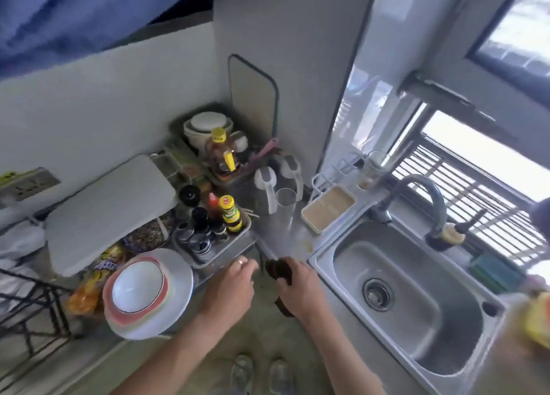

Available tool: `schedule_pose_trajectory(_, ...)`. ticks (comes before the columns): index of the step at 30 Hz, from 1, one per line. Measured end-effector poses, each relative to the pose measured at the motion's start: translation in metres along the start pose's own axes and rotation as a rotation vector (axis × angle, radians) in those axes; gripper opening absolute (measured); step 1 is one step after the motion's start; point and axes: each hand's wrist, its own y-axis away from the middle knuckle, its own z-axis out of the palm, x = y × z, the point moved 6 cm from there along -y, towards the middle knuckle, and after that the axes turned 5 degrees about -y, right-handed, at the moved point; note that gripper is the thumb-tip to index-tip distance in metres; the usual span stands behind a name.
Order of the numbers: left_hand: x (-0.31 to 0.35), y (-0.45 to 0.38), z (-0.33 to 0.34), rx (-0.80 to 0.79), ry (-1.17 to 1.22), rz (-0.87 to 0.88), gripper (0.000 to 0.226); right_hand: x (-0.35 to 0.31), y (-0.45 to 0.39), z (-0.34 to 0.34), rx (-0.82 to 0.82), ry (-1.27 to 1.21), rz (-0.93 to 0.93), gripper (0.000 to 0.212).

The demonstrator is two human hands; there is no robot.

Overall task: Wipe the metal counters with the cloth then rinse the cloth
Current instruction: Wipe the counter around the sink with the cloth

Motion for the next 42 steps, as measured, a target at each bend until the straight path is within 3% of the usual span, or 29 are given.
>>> schedule_pose_trajectory(6, 0.031, -0.047, 0.059, -0.091, -0.017, 0.123, 0.030, 0.069, -0.010, -0.016, 0.263, -0.119, 0.145, 0.042)
schedule_pose_trajectory(12, 0.031, -0.090, 0.112, -0.164, -0.007, 0.113, 0.031, 0.108, -0.082, -0.003, 0.341, -0.057, 0.066, 0.050)
schedule_pose_trajectory(19, 0.015, -0.112, 0.146, -0.174, 0.003, 0.050, 0.042, 0.137, -0.127, 0.049, 0.319, 0.203, 0.064, 0.071)
schedule_pose_trajectory(24, 0.014, -0.120, 0.150, -0.140, 0.001, 0.051, 0.045, 0.129, -0.119, 0.078, 0.242, 0.145, -0.094, 0.072)
schedule_pose_trajectory(29, 0.013, -0.124, 0.152, -0.147, -0.038, 0.037, 0.043, 0.128, -0.083, 0.085, 0.171, 0.021, -0.224, 0.057)
schedule_pose_trajectory(32, 0.011, -0.128, 0.150, -0.133, -0.058, 0.056, 0.041, 0.125, -0.087, 0.055, 0.264, -0.030, -0.286, 0.050)
schedule_pose_trajectory(35, 0.010, -0.132, 0.149, -0.129, -0.067, 0.065, 0.047, 0.132, -0.112, 0.030, 0.416, -0.078, -0.188, 0.058)
schedule_pose_trajectory(38, 0.010, -0.133, 0.150, -0.128, -0.047, 0.055, 0.049, 0.128, -0.137, 0.052, 0.282, 0.007, -0.114, 0.062)
schedule_pose_trajectory(42, 0.006, -0.134, 0.151, -0.107, -0.027, 0.033, 0.045, 0.115, -0.126, 0.091, 0.183, 0.082, -0.178, 0.068)
